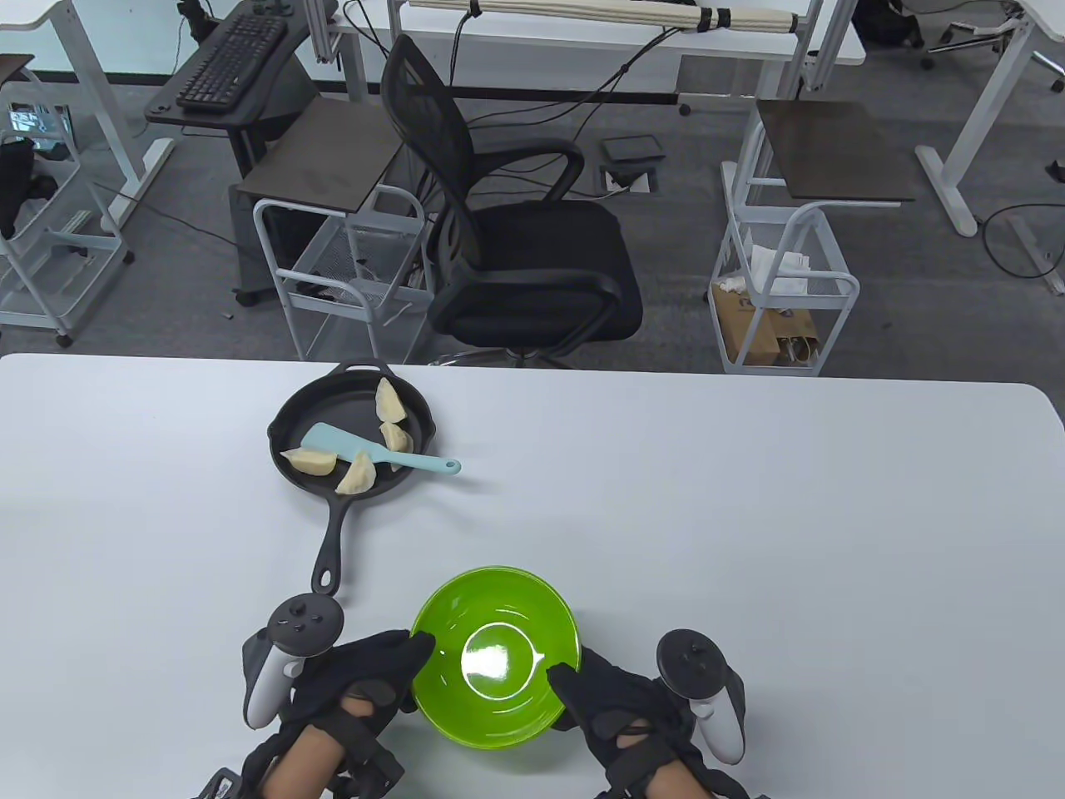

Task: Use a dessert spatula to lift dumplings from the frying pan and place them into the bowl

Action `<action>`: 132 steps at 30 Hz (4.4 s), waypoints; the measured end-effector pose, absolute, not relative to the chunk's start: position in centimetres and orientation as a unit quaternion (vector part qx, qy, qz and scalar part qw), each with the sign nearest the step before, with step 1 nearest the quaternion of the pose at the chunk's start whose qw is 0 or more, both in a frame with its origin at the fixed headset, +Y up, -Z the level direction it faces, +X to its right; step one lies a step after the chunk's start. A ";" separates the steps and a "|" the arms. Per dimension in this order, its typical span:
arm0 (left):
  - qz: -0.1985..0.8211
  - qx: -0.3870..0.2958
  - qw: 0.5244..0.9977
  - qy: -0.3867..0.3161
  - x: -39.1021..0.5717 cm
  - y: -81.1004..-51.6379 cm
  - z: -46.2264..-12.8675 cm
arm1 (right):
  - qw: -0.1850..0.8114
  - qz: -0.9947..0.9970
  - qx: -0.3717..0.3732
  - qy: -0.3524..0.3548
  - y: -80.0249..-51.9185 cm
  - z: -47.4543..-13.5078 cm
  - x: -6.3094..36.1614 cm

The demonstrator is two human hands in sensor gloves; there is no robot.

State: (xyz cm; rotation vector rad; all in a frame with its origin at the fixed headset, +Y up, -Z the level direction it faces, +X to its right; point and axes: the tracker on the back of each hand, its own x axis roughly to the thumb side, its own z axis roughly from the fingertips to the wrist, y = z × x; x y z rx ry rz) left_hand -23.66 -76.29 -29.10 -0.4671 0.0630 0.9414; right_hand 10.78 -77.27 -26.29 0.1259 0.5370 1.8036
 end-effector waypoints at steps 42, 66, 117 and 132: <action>0.382 -0.113 0.917 0.026 -23.8 -74.0 -28.0 | 0.687 0.695 -0.149 0.152 -79.8 -28.8 17.0; 0.376 -0.130 0.917 0.029 -23.6 -74.2 -28.2 | 0.699 0.593 -0.401 0.009 -80.2 -32.6 26.2; 0.276 -0.115 0.954 0.006 -21.1 -73.9 -30.2 | 0.337 0.933 0.075 -0.098 -72.2 -25.9 13.2; 0.278 -0.084 0.953 0.080 -24.9 -74.4 -31.9 | 0.349 0.932 0.061 -0.068 -73.5 -26.6 13.5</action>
